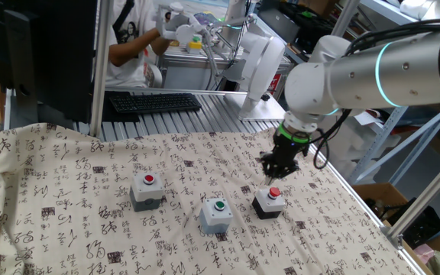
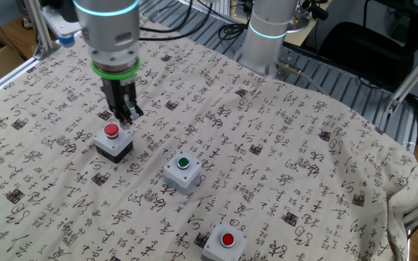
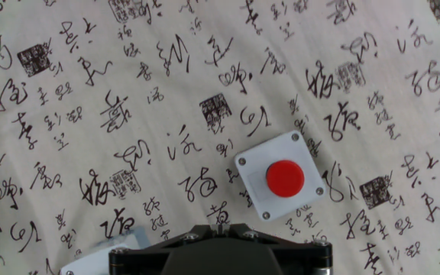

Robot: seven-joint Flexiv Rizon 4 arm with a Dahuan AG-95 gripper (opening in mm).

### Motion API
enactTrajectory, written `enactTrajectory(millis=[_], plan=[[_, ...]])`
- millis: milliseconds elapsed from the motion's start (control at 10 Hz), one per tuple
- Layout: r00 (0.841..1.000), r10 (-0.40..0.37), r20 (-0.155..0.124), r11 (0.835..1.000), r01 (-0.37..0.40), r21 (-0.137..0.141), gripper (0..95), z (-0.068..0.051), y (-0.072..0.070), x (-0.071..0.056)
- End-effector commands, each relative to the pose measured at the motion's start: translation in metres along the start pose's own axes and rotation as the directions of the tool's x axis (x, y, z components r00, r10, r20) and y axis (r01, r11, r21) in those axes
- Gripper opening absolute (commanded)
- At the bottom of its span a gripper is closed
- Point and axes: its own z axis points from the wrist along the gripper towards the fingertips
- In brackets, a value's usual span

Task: Press three buttons from left to right in sequence

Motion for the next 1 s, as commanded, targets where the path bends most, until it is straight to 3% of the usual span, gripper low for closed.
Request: enactTrajectory(millis=[100, 1000], plan=[[1.0, -0.012, 0.004, 1.0, 0.012, 0.0, 0.0, 0.001, -0.009, -0.003], [0.999, -0.053, 0.01, 0.999, 0.053, -0.001, 0.0, 0.019, -0.032, -0.017]])
